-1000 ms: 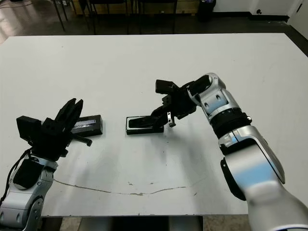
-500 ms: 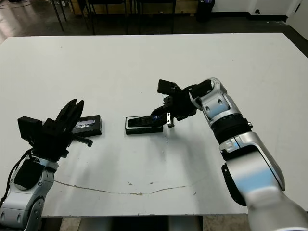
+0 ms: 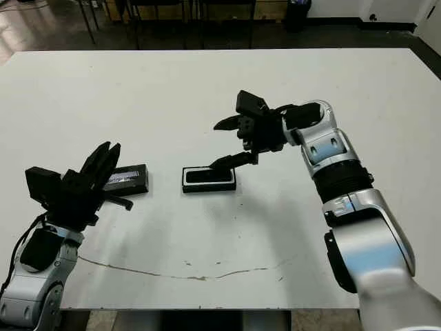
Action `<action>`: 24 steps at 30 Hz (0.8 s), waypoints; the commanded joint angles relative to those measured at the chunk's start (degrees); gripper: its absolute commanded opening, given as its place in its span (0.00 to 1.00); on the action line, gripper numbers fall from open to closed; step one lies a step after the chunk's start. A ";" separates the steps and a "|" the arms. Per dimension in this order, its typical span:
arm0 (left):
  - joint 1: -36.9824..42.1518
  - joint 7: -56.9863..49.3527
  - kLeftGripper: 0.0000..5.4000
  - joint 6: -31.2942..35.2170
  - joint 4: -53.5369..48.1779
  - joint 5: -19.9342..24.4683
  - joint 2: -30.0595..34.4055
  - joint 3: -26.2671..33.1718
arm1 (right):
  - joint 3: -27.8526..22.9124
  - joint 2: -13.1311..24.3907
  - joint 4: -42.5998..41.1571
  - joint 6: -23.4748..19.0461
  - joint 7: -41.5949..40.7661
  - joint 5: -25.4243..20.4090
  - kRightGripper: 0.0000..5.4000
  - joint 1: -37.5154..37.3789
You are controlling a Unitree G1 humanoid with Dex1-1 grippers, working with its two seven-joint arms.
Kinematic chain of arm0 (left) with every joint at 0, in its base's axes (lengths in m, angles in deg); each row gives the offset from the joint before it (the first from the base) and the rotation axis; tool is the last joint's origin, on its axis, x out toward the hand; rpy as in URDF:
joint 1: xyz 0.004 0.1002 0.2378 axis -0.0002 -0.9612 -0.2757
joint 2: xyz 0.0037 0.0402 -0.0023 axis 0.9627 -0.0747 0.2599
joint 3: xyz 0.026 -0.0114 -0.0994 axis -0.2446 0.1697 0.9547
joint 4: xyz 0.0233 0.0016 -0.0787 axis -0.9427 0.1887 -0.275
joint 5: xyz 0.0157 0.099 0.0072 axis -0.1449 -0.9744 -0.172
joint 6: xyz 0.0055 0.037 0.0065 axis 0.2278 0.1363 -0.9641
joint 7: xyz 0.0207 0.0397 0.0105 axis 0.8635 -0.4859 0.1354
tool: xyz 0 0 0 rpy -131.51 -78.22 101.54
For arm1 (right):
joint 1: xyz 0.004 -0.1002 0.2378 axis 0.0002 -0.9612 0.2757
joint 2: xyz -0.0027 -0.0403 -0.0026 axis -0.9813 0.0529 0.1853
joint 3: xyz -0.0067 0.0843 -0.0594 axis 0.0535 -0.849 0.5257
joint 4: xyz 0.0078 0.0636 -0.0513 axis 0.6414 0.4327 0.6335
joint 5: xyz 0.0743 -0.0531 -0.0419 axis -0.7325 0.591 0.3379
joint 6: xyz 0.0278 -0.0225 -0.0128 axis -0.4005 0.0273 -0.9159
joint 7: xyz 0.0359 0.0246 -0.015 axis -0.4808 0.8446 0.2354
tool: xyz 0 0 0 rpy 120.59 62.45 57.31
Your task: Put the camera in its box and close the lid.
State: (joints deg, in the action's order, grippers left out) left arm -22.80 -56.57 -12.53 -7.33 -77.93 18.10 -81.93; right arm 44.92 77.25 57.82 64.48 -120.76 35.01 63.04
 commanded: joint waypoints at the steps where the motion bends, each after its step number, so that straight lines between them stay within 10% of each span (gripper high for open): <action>1: -0.84 -0.30 0.00 0.88 0.44 -0.71 0.46 0.11 | -0.35 0.81 0.59 -0.83 -1.82 -1.30 0.92 0.43; 10: -1.18 -0.19 0.00 0.87 0.28 -0.35 0.47 0.42 | -9.37 -2.36 -20.85 -7.62 25.38 -2.25 0.98 -13.96; 24: -1.08 0.15 0.00 0.17 0.87 -0.20 0.38 0.32 | -6.65 -4.07 -40.91 -1.59 46.12 4.31 0.43 -33.81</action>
State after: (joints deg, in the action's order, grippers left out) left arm -23.22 -56.56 -12.69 -7.33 -77.93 18.12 -81.68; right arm 37.65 72.48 17.46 62.53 -75.27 38.56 30.86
